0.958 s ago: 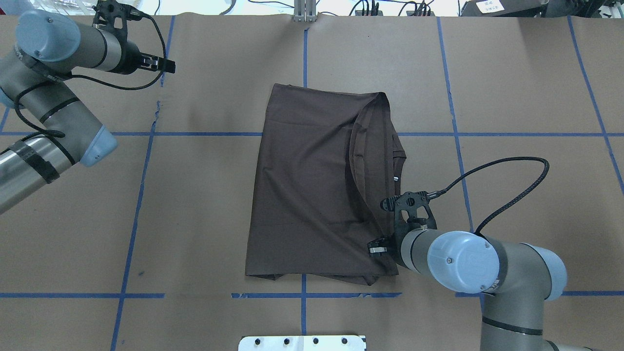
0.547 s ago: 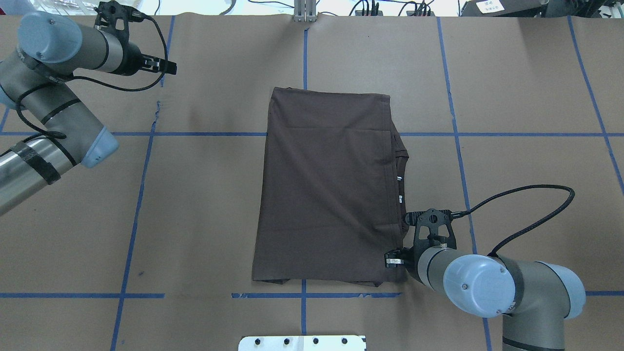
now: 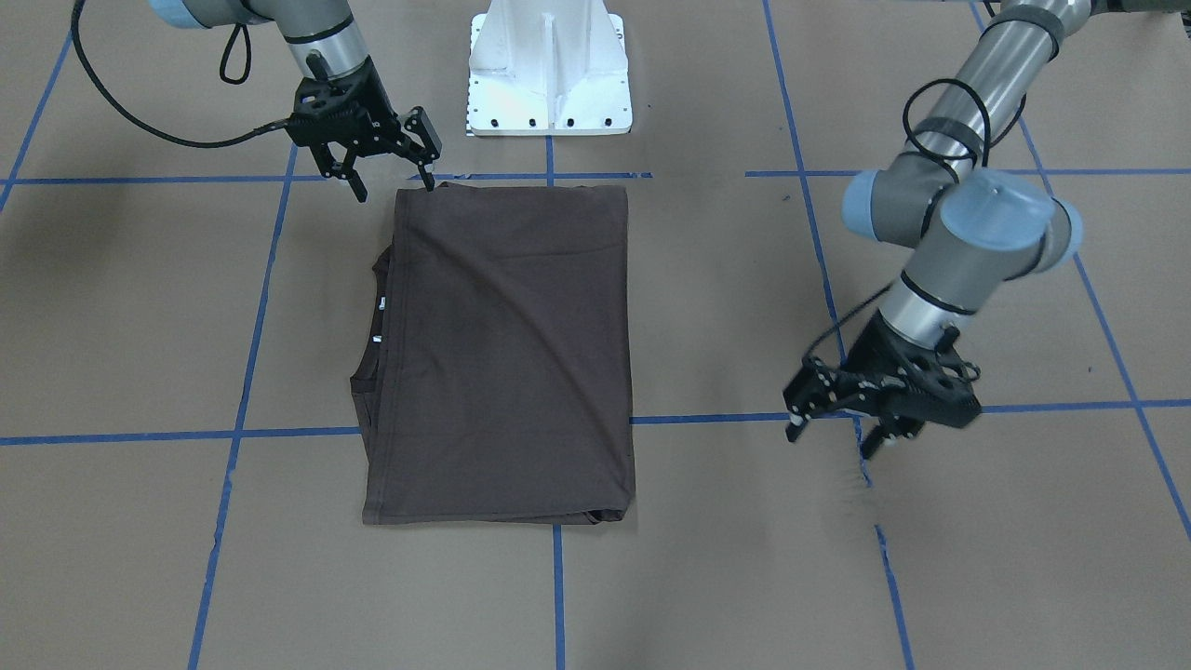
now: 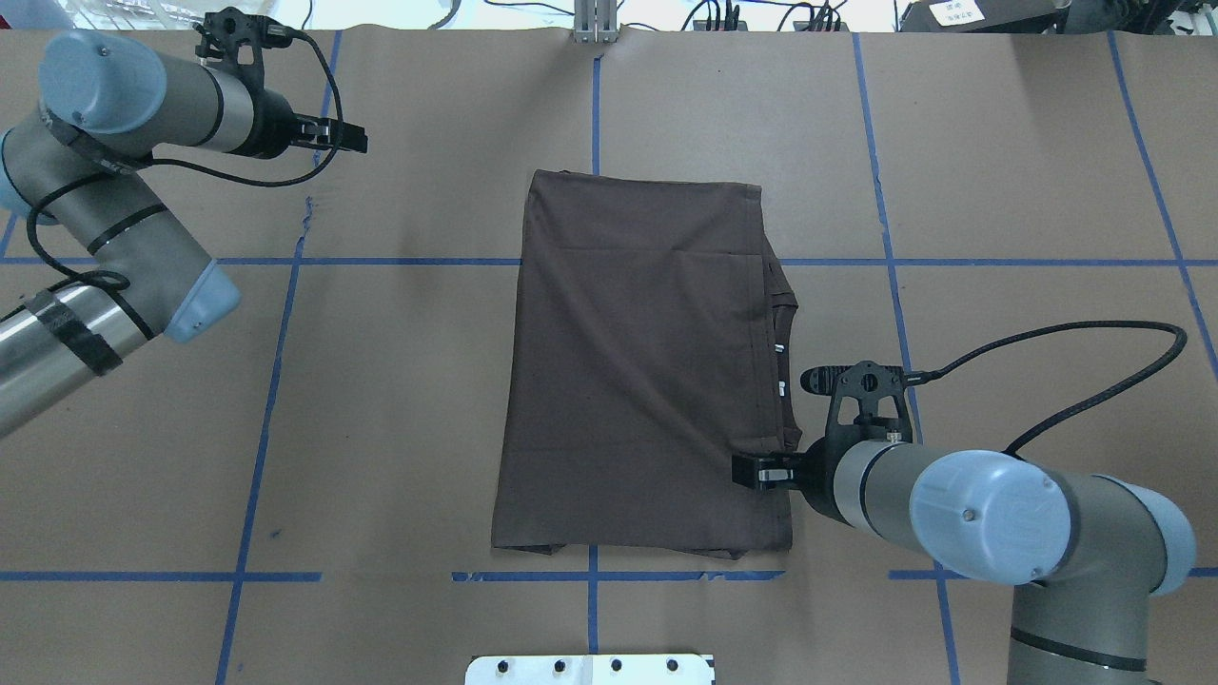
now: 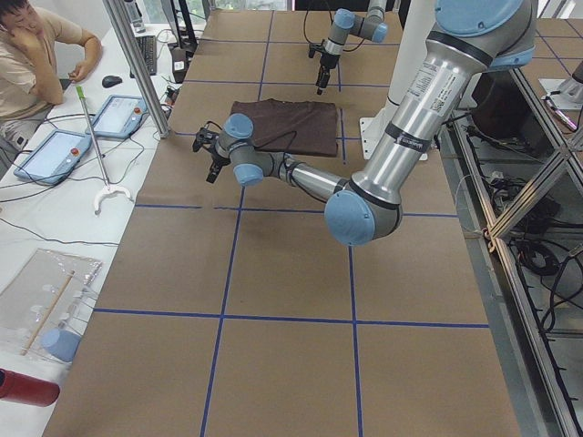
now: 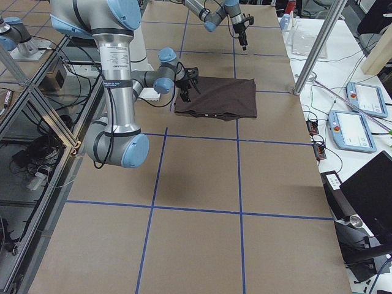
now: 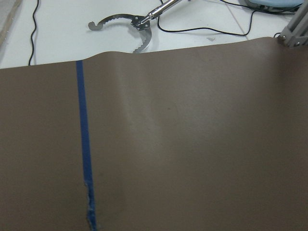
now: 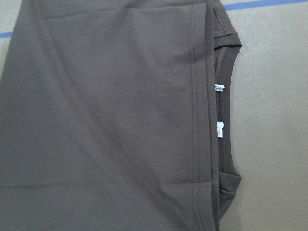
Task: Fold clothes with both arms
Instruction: 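Lower the left gripper to the nearest shirt corner while the right gripper holds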
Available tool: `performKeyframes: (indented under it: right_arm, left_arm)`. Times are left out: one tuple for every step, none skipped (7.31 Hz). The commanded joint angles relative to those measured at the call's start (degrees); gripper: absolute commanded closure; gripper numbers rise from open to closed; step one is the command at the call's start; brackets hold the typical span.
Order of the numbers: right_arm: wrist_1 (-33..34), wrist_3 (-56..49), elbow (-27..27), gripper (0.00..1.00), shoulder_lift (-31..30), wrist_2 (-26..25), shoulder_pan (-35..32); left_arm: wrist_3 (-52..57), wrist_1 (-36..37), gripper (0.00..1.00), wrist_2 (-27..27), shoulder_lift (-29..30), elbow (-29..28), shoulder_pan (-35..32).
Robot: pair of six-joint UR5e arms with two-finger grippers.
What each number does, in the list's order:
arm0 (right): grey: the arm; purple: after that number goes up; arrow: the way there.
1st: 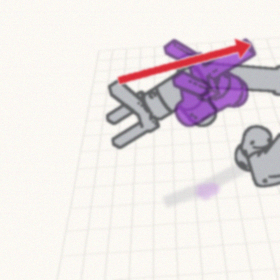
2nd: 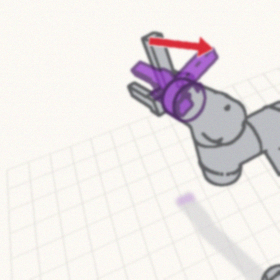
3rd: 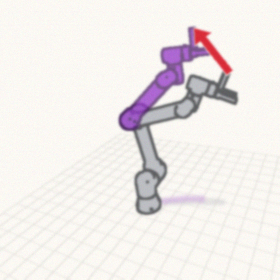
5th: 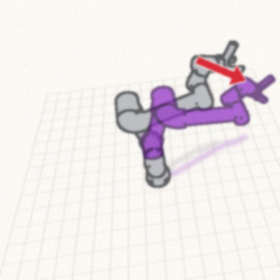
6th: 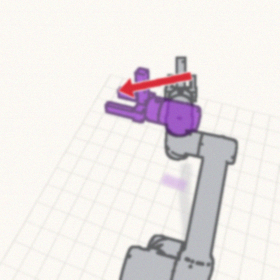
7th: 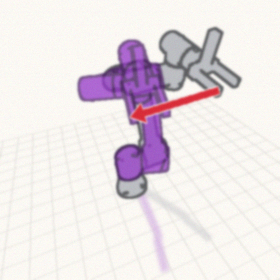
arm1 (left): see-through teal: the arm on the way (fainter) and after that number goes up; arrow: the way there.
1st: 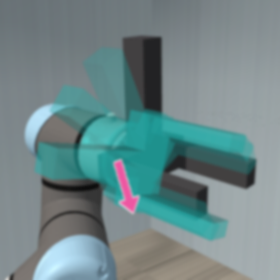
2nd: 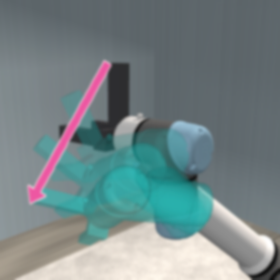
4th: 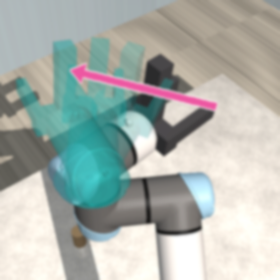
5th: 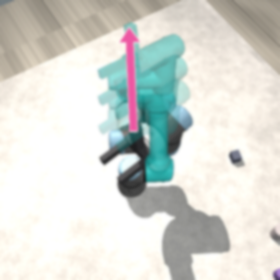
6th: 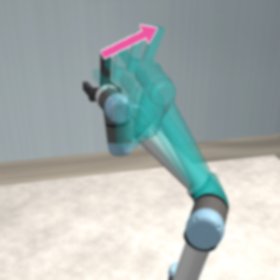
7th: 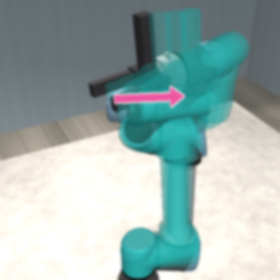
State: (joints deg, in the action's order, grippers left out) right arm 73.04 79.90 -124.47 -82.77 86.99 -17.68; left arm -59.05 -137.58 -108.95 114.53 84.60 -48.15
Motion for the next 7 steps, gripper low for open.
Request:
performKeyframes:
  right_arm:
    - [0.00, 1.23, -1.48, 0.00, -0.11, 0.64, -0.95]
    - [0.00, 1.58, -1.91, 0.00, -0.20, 0.99, -1.22]
    - [0.00, 2.45, -2.27, 0.00, -0.03, 1.17, -1.39]
    - [0.00, 2.55, -2.44, 0.00, 0.06, 1.17, -1.57]
    - [0.00, 2.55, -2.45, 0.00, 0.06, 1.17, -1.74]
    - [0.00, 2.63, -2.45, 0.00, 0.06, 1.08, -1.75]
    - [0.00, 2.63, -2.45, 0.00, 0.06, 1.08, -1.75]
  left_arm:
    - [-16.54, 0.03, 0.00, 6.50, -10.86, 16.50, 12.05]
    - [-25.58, 0.03, 0.01, 12.30, -13.34, 20.48, 19.08]
    - [-35.42, 0.03, 0.22, 18.80, -13.28, 21.13, 25.33]
    - [-40.74, 0.11, 0.34, 23.30, -12.85, 21.05, 29.65]
    - [-43.23, 0.11, 0.34, 25.87, -12.14, 20.27, 32.65]
    - [-43.95, 0.20, 0.34, 27.02, -10.92, 19.91, 34.77]
    - [-44.04, 0.20, 0.34, 27.04, -10.82, 19.82, 35.14]
